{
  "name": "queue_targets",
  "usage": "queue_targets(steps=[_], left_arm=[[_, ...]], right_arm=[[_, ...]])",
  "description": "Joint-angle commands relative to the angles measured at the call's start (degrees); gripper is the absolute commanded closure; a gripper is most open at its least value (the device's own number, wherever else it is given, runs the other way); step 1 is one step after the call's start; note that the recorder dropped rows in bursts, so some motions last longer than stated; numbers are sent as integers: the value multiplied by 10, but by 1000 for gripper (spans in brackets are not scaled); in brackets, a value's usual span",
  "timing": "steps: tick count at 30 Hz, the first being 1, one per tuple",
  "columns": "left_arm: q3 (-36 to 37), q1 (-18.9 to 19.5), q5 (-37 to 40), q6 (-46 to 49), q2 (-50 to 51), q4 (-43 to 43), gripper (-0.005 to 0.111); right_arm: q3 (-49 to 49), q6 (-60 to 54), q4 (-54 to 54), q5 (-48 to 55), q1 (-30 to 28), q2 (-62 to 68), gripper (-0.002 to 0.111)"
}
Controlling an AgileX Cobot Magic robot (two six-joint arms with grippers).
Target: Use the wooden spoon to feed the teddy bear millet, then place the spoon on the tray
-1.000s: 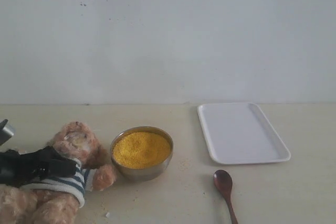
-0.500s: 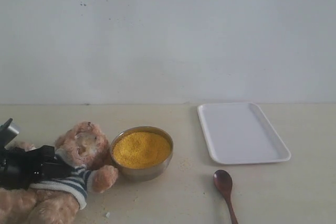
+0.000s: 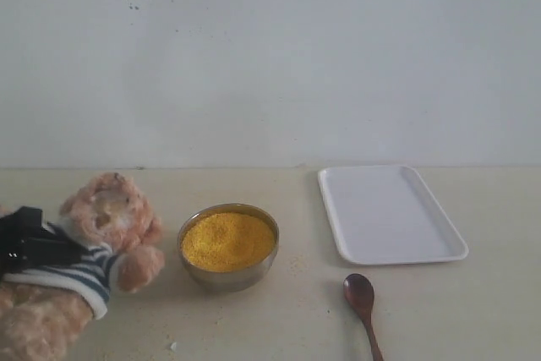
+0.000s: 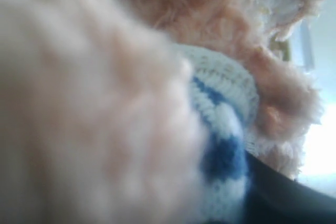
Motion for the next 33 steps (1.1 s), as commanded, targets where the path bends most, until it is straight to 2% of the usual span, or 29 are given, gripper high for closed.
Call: queue_targets(steps=[1, 5, 9, 12, 19, 33], left_arm=[[-1, 24, 77, -79, -89, 5, 103], [14, 15, 95, -79, -147, -5, 103], [48, 0, 59, -41, -188, -19, 103], [70, 0, 46, 3, -194, -25, 103], [105, 0, 38, 15, -194, -44, 103], [109, 0, 39, 18, -194, -54, 103]], right_arm=[[-1, 0, -1, -4, 0, -3, 108], [-1, 0, -1, -4, 0, -3, 108], [-1, 0, -1, -4, 0, -3, 108], [-1, 0, -1, -4, 0, -3, 108], [-1, 0, -1, -4, 0, -3, 108], [-1, -15, -14, -3, 0, -3, 108]])
